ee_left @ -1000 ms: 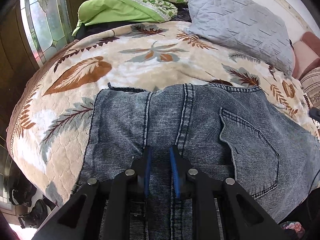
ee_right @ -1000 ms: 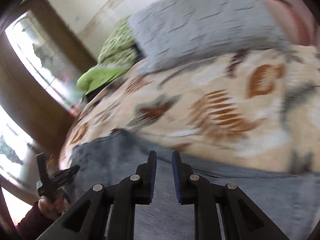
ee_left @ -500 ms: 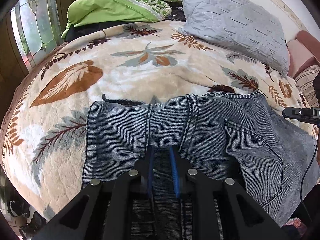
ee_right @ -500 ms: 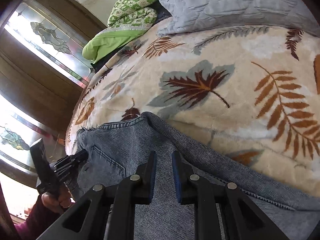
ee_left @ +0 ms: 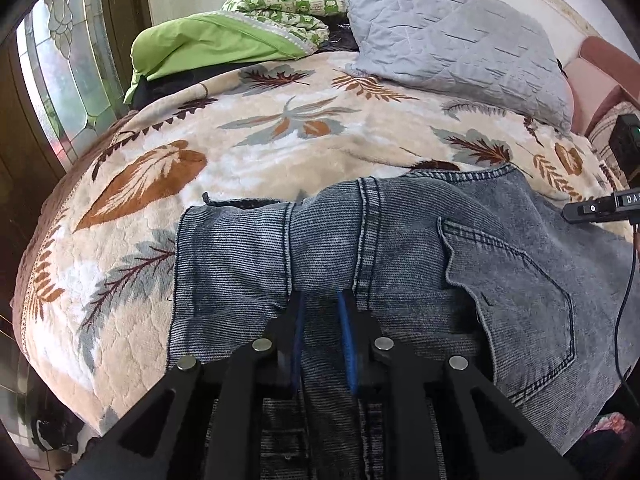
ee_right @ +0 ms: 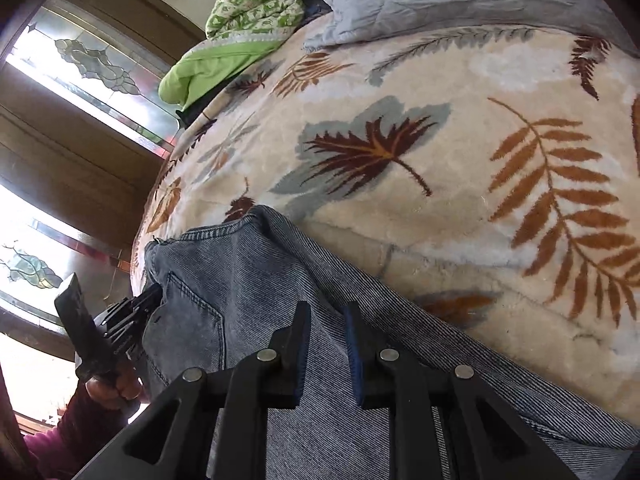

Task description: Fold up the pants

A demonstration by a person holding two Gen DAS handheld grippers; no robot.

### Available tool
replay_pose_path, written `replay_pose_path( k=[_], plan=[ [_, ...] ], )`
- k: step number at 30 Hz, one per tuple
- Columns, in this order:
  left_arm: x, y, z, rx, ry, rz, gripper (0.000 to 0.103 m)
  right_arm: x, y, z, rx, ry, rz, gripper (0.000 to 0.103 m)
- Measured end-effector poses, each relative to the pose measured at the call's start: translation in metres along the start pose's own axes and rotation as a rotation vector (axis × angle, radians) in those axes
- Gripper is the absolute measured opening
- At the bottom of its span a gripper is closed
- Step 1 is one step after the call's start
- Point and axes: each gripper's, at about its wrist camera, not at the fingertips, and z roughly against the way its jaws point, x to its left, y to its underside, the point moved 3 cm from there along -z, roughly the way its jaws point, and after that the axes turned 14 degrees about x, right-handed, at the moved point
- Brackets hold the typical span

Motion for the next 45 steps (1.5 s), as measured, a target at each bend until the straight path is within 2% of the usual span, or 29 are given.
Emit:
replay_pose_path(
  k=[5,8,9,10,12,14,15,16,18,19,21,22,24,26,28,31,32,34,35,36,37,39,42,45],
  plan=[
    [-0.003,0.003,0.003,0.003,-0.028,-0.031,0.018,-0.006,-0.008,-0.01,0.03,-0.009,0.009,0.026],
    [-0.003,0.003,0.003,0.006,-0.025,-0.026,0.018,-0.002,-0.014,-0.016,0.059,-0.032,0.034,0.047],
    [-0.003,0.003,0.003,0.008,-0.026,-0.024,0.018,0.002,-0.017,-0.017,0.068,-0.055,0.052,0.061],
    [-0.003,0.003,0.003,0.009,-0.028,-0.024,0.018,0.007,-0.019,-0.019,0.075,-0.071,0.069,0.063],
    [-0.004,0.003,0.003,0.01,-0.032,-0.027,0.018,0.013,-0.024,-0.025,0.094,-0.046,0.078,0.064],
    [-0.004,0.002,0.003,0.014,-0.034,-0.026,0.018,0.013,-0.028,-0.031,0.119,-0.125,0.044,0.061],
    [-0.004,0.002,0.003,0.019,-0.035,-0.024,0.018,0.013,-0.029,-0.033,0.123,-0.148,0.026,0.053],
    [-0.004,0.001,0.003,0.024,-0.037,-0.021,0.018,0.014,-0.031,-0.033,0.119,-0.136,0.031,0.037],
    [-0.005,0.001,0.005,0.03,-0.051,-0.024,0.018,0.018,-0.031,-0.035,0.111,-0.095,0.056,0.032],
    [-0.007,0.002,0.005,0.024,-0.072,-0.036,0.018,0.02,-0.03,-0.036,0.107,-0.082,0.065,0.024],
    [-0.013,0.002,0.003,0.008,-0.15,-0.082,0.019,0.026,-0.026,-0.037,0.103,-0.04,0.098,0.012],
    [-0.016,0.0,0.002,-0.004,-0.219,-0.109,0.028,0.029,-0.024,-0.037,0.097,0.0,0.113,0.007],
    [-0.016,-0.008,-0.003,-0.03,-0.328,-0.142,0.044,0.035,-0.023,-0.035,0.07,0.086,0.134,0.005],
    [-0.006,-0.018,-0.006,-0.012,-0.313,-0.121,0.054,0.04,-0.024,-0.035,0.044,0.169,0.151,0.004],
    [0.005,-0.024,-0.007,0.009,-0.284,-0.099,0.07,0.041,-0.028,-0.039,0.039,0.244,0.141,0.002],
    [0.015,-0.03,-0.011,0.011,-0.292,-0.109,0.085,0.041,-0.036,-0.043,0.001,0.371,0.139,0.0],
    [0.018,-0.032,-0.012,0.021,-0.28,-0.1,0.085,0.039,-0.04,-0.043,-0.012,0.41,0.135,0.0],
    [0.018,-0.032,-0.007,0.034,-0.268,-0.077,0.084,0.035,-0.045,-0.039,-0.033,0.374,0.091,0.0],
    [0.017,-0.031,-0.004,0.029,-0.265,-0.073,0.084,0.034,-0.044,-0.032,-0.065,0.333,0.085,0.0],
    [0.016,-0.029,0.003,0.018,-0.256,-0.07,0.084,0.038,-0.042,-0.022,-0.118,0.342,0.104,0.0],
    [0.014,-0.026,0.01,0.006,-0.239,-0.069,0.084,0.044,-0.038,-0.013,-0.158,0.434,0.131,0.004],
    [0.009,-0.02,0.026,-0.022,-0.197,-0.058,0.084,0.057,-0.03,0.002,-0.177,0.54,0.172,0.004],
    [-0.008,-0.017,0.056,-0.082,-0.142,-0.048,0.084,0.069,-0.016,0.027,-0.199,0.598,0.178,0.004],
    [-0.03,-0.021,0.078,-0.115,-0.113,-0.057,0.084,0.083,0.002,0.055,-0.248,0.693,0.192,0.004]
  ],
)
